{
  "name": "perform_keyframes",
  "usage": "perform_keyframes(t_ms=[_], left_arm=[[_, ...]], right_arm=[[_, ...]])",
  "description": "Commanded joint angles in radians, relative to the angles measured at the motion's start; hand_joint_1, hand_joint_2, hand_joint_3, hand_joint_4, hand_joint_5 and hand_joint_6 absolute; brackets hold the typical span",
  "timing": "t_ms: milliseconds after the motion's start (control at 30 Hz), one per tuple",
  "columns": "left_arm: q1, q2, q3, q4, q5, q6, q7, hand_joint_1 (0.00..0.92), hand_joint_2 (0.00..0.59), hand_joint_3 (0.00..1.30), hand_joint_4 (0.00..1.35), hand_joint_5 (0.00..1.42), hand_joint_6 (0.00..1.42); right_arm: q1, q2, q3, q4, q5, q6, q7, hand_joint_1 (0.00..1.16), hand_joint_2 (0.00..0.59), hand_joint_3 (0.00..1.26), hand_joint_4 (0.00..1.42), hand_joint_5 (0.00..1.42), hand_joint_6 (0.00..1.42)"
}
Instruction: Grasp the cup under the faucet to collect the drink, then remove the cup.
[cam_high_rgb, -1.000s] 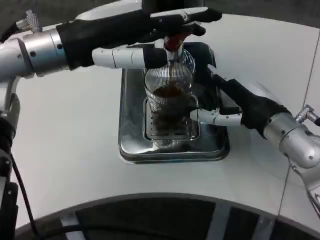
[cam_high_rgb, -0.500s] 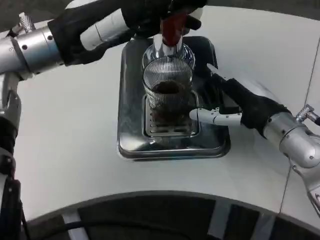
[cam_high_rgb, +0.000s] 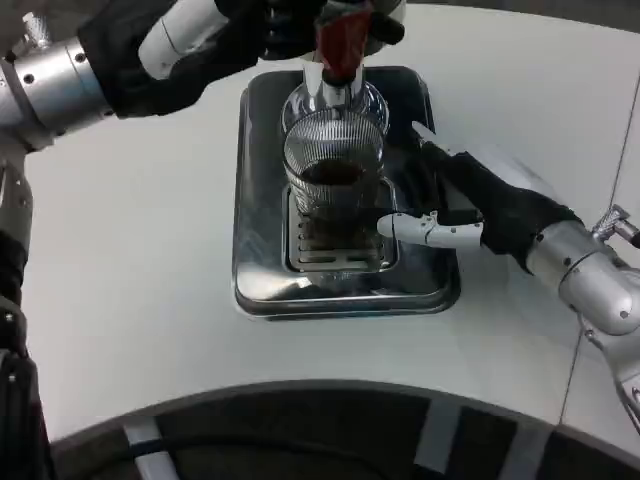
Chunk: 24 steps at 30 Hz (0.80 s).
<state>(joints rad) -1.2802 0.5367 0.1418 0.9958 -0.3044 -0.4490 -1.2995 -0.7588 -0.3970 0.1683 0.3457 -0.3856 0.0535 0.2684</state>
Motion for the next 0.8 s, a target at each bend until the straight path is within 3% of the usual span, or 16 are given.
perform_keyframes(t_ms=[33, 800], left_arm=[[0.03, 0.019, 0.024, -0.036, -0.026, 0.043, -0.036, 0.0, 0.054, 0.09, 0.05, 0.17, 0.18], [0.119, 0.102, 0.112, -0.208, -0.072, 0.162, -0.007, 0.0, 0.052, 0.11, 0.08, 0.21, 0.21]], right_arm=[[0.022, 0.005, 0.012, -0.014, 0.002, 0.019, 0.012, 0.46, 0.204, 0.0, 0.0, 0.0, 0.0], [0.021, 0.017, 0.011, -0.048, 0.022, 0.025, 0.007, 0.46, 0.204, 0.0, 0.0, 0.0, 0.0]])
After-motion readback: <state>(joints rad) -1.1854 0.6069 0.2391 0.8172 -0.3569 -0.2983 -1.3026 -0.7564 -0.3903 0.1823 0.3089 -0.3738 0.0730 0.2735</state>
